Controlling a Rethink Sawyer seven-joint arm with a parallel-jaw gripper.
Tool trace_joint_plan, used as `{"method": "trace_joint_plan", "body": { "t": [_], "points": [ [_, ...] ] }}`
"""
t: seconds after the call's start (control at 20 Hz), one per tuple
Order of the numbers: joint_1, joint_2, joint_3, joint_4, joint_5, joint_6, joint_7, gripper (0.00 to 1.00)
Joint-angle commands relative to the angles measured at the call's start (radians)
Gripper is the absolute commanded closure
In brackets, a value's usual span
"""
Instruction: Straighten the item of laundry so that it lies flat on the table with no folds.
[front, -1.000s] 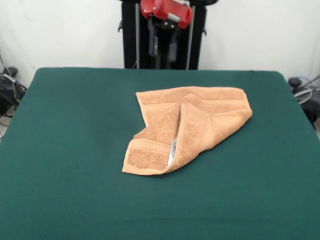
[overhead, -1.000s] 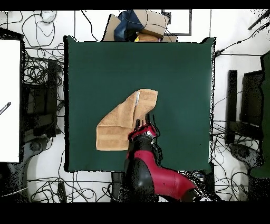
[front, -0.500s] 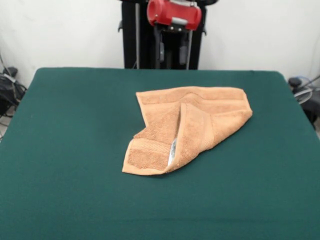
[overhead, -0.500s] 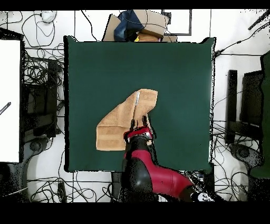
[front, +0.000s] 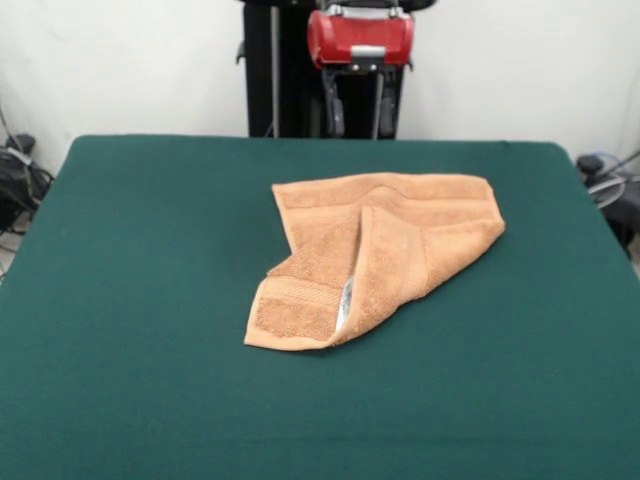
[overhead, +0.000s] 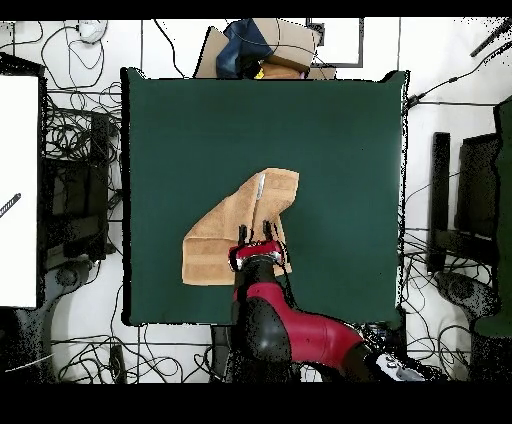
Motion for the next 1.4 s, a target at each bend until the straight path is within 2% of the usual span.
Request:
{"method": "trace_joint_plan", "body": {
  "t": [0.05,0.65,0.9,1.05,1.4],
  "points": [
    [-0.024,0.074,0.108,-0.013,-0.055,0.003,0.352,0.00],
    [-0.037,0.111,0.122,-0.041,-0.115,0.021,0.393,0.00],
    [0.021,0.177,0.032,-0.089,-0.099,0.066,0.322,0.00],
    [0.019,0.218,0.021,-0.109,-0.120,0.062,0.309,0.00],
    [0.014,0.237,-0.008,-0.128,-0.152,0.055,0.277,0.00]
  ]
}}
